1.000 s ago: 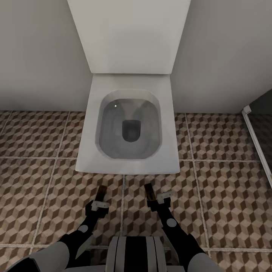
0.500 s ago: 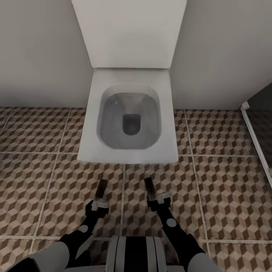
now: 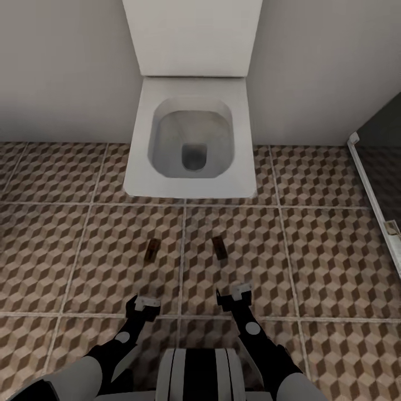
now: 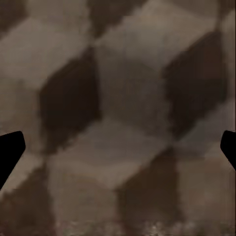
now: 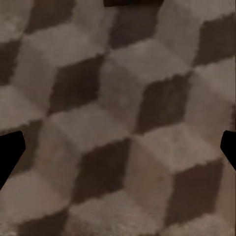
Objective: Take the four mousetraps from the cabinet in the bathroom and place them on the bathroom floor. Make sure all four end up on the same floor surface, and ensure that at least two of them are either under or directly next to the same bathroom sink.
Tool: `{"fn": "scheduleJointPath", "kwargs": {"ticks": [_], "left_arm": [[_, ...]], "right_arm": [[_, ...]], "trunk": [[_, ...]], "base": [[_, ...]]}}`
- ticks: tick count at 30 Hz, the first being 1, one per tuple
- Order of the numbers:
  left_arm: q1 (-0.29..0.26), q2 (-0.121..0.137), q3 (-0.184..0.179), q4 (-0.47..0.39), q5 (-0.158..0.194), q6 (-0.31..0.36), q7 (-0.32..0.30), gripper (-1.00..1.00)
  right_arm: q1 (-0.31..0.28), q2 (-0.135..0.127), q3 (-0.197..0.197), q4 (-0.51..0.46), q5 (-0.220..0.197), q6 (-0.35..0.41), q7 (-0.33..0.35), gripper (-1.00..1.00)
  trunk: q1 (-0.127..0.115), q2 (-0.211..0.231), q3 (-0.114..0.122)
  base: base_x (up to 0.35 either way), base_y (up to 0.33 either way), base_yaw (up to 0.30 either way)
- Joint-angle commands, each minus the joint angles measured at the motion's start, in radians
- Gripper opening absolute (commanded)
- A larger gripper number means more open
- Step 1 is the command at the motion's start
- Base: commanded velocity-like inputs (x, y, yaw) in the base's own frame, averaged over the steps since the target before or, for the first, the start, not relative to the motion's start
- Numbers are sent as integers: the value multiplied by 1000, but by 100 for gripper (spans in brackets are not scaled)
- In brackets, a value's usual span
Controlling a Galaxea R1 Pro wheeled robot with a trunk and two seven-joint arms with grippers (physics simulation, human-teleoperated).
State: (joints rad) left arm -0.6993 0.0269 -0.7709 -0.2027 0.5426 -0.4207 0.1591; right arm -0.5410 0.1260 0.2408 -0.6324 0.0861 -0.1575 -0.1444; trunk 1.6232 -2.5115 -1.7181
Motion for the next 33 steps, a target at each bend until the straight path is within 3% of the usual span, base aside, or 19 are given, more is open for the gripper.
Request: {"fn": "scheduleJointPath", "kwargs": {"ticks": [1,23,33], "left_arm": [[0,1,-9,-1,2,-1,8,100],[0,1,-8,-1,2,-1,8,100],[0,0,-8,-1,2,-1,8,100]], "right_arm": [[-1,0,3,1,9,0,-9,100],[-1,-1,3,-1,9,0,-9,100],[-1,-2,3,-2,9,0,-9,100]], "trunk": [[-1,0,0],[-1,0,0],[-1,0,0]], "base": [[-337,0,0],[-334,0,0],[-105,0,0]]}}
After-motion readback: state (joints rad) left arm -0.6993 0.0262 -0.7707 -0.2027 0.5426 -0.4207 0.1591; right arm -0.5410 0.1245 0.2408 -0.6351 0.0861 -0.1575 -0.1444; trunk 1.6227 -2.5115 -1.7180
